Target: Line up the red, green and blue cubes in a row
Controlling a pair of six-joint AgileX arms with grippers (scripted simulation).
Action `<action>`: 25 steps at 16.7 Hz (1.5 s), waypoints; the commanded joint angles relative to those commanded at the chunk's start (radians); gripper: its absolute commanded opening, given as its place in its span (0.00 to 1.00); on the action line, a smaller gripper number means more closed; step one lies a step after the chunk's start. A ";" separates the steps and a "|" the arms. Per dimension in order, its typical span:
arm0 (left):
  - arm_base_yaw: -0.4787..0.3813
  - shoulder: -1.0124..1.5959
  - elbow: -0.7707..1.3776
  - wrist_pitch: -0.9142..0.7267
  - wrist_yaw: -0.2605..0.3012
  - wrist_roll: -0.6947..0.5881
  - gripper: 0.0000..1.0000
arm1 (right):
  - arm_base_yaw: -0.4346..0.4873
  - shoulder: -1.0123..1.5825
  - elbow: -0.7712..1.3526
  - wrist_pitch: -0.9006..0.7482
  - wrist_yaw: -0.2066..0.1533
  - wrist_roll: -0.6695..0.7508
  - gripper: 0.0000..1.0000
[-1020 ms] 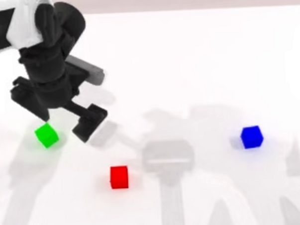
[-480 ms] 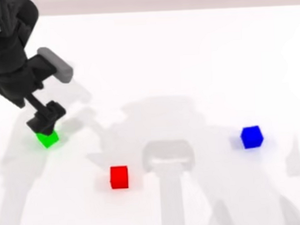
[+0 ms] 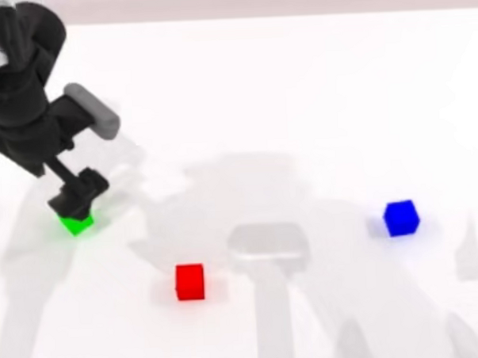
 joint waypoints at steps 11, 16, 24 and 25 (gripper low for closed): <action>0.004 0.108 -0.144 0.252 0.001 0.005 1.00 | 0.000 0.000 0.000 0.000 0.000 0.000 1.00; 0.004 0.108 -0.144 0.252 0.001 0.005 0.70 | 0.000 0.000 0.000 0.000 0.000 0.000 1.00; 0.004 0.108 -0.144 0.252 0.001 0.005 0.10 | 0.000 0.000 0.000 0.000 0.000 0.000 1.00; 0.004 0.108 -0.144 0.252 0.001 0.005 0.02 | 0.000 0.000 0.000 0.000 0.000 0.000 1.00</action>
